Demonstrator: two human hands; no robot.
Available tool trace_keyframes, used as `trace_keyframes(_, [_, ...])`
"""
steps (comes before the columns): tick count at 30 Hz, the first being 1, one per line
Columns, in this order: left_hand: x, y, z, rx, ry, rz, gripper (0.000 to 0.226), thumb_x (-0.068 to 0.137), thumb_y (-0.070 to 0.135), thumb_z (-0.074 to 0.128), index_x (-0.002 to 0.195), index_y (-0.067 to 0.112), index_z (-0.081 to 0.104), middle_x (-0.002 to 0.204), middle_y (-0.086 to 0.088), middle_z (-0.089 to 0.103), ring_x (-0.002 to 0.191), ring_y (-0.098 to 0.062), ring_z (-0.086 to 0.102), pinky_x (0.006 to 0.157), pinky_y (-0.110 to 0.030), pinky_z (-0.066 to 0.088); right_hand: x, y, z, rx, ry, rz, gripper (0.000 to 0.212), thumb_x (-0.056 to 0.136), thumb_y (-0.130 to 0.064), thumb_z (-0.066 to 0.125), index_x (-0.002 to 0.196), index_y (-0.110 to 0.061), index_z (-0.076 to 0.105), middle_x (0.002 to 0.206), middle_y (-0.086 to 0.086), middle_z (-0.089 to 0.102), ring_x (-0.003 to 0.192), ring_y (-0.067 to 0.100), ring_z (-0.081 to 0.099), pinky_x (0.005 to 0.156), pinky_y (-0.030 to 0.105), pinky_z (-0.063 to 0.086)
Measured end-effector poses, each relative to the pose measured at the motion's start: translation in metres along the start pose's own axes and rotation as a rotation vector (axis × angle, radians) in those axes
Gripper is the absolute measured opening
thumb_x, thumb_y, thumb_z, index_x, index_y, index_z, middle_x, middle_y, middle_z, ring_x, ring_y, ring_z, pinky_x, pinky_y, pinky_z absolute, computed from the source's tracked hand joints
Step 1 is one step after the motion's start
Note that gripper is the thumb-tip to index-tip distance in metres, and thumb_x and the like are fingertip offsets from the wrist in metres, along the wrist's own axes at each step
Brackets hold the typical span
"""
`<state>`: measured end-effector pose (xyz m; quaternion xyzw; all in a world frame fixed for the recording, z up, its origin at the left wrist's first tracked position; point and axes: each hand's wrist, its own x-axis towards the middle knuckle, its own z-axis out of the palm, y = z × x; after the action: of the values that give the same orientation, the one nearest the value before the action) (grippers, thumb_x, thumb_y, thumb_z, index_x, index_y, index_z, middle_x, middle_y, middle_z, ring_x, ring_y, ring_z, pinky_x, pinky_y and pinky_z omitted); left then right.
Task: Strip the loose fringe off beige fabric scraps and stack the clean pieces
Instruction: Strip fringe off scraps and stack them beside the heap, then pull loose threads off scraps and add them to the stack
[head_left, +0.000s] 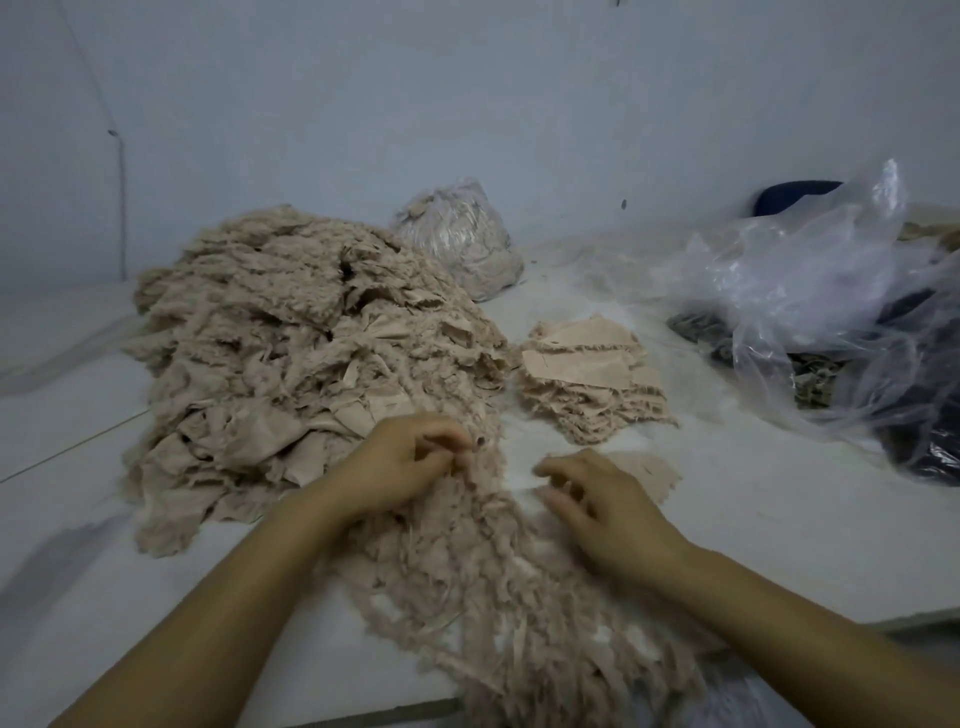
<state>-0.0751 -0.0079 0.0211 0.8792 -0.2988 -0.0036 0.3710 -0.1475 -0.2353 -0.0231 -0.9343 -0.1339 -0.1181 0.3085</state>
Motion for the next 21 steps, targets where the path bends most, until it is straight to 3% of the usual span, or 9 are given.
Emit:
trace_keyframes(3, [-0.001, -0.016, -0.017, 0.410, -0.115, -0.044, 0.030, 0.091, 0.015, 0.058, 0.121, 0.018, 0.060, 0.115, -0.001, 0.055, 0.106, -0.014, 0.054, 0.088, -0.022, 0.041, -0.016, -0.015, 0.024, -0.020, -0.243, -0.180, 0.033, 0.098, -0.038, 0.047, 0.126, -0.023, 0.059, 0.110, -0.002, 0.049, 0.096, 0.008, 0.047, 0.081, 0.014, 0.034])
trace_keyframes(5, [-0.006, -0.029, -0.019, 0.699, -0.219, -0.080, 0.027, 0.093, 0.028, 0.056, 0.114, 0.014, 0.062, 0.105, -0.004, 0.055, 0.100, -0.020, 0.051, 0.080, -0.025, 0.037, -0.027, -0.019, 0.030, -0.001, -0.252, -0.255, 0.032, 0.098, -0.042, 0.047, 0.110, -0.022, 0.068, 0.100, -0.002, 0.053, 0.090, 0.010, 0.050, 0.077, 0.019, 0.038])
trace_keyframes(6, [-0.009, -0.034, -0.019, 0.716, -0.222, -0.087, 0.023, 0.094, 0.028, 0.055, 0.105, 0.010, 0.065, 0.097, -0.004, 0.054, 0.096, -0.022, 0.051, 0.077, -0.028, 0.035, -0.028, -0.020, 0.030, 0.022, -0.234, -0.244, 0.033, 0.098, -0.045, 0.046, 0.097, -0.021, 0.069, 0.091, -0.002, 0.056, 0.083, 0.010, 0.051, 0.074, 0.022, 0.041])
trace_keyframes(8, [-0.013, -0.038, -0.017, 0.517, -0.154, -0.101, 0.020, 0.095, 0.024, 0.054, 0.088, 0.008, 0.063, 0.086, -0.002, 0.048, 0.087, -0.019, 0.050, 0.074, -0.031, 0.035, -0.022, -0.025, 0.029, 0.016, -0.143, -0.174, 0.037, 0.097, -0.046, 0.046, 0.079, -0.020, 0.063, 0.077, -0.002, 0.058, 0.071, 0.010, 0.052, 0.068, 0.029, 0.043])
trace_keyframes(11, [-0.015, -0.027, -0.014, 0.232, -0.043, -0.002, 0.029, 0.096, 0.015, 0.052, 0.068, 0.022, 0.049, 0.076, 0.003, 0.041, 0.072, -0.001, 0.043, 0.069, -0.023, 0.033, 0.001, -0.034, 0.027, 0.124, 0.029, -0.063, 0.019, 0.095, -0.039, 0.053, 0.097, -0.025, 0.066, 0.091, -0.007, 0.062, 0.077, 0.006, 0.054, 0.073, 0.024, 0.042])
trace_keyframes(14, [-0.019, -0.013, -0.009, 0.088, -0.051, 0.016, 0.033, 0.098, 0.008, 0.046, 0.069, 0.024, 0.045, 0.073, 0.006, 0.041, 0.064, 0.006, 0.042, 0.063, -0.011, 0.032, 0.018, -0.041, 0.033, 0.151, -0.148, 0.043, 0.035, 0.090, -0.042, 0.060, 0.122, -0.027, 0.055, 0.106, -0.010, 0.047, 0.096, 0.008, 0.050, 0.079, 0.021, 0.034])
trace_keyframes(16, [-0.024, -0.011, -0.008, -0.137, 0.007, -0.059, 0.030, 0.099, 0.008, 0.041, 0.070, 0.015, 0.044, 0.066, 0.009, 0.042, 0.055, 0.004, 0.038, 0.057, -0.012, 0.031, 0.021, -0.043, 0.040, 0.015, -0.223, 0.028, 0.016, 0.094, -0.026, 0.057, 0.104, -0.014, 0.059, 0.099, -0.001, 0.048, 0.102, 0.022, 0.053, 0.074, 0.026, 0.033])
trace_keyframes(18, [-0.028, -0.011, -0.010, -0.378, 0.116, -0.118, 0.030, 0.100, 0.009, 0.039, 0.070, 0.013, 0.044, 0.054, 0.013, 0.045, 0.048, 0.004, 0.038, 0.051, -0.012, 0.032, 0.021, -0.041, 0.042, 0.050, -0.208, 0.063, 0.017, 0.095, -0.015, 0.052, 0.102, -0.004, 0.062, 0.099, 0.009, 0.051, 0.098, 0.027, 0.052, 0.072, 0.029, 0.034])
trace_keyframes(21, [-0.027, -0.007, -0.007, -0.343, 0.144, -0.106, 0.028, 0.099, 0.009, 0.040, 0.072, 0.013, 0.044, 0.060, 0.010, 0.043, 0.050, 0.002, 0.037, 0.051, -0.011, 0.033, 0.025, -0.043, 0.035, 0.285, -0.179, 0.121, 0.017, 0.097, -0.024, 0.048, 0.096, -0.017, 0.063, 0.101, 0.004, 0.047, 0.096, 0.015, 0.045, 0.068, 0.011, 0.032])
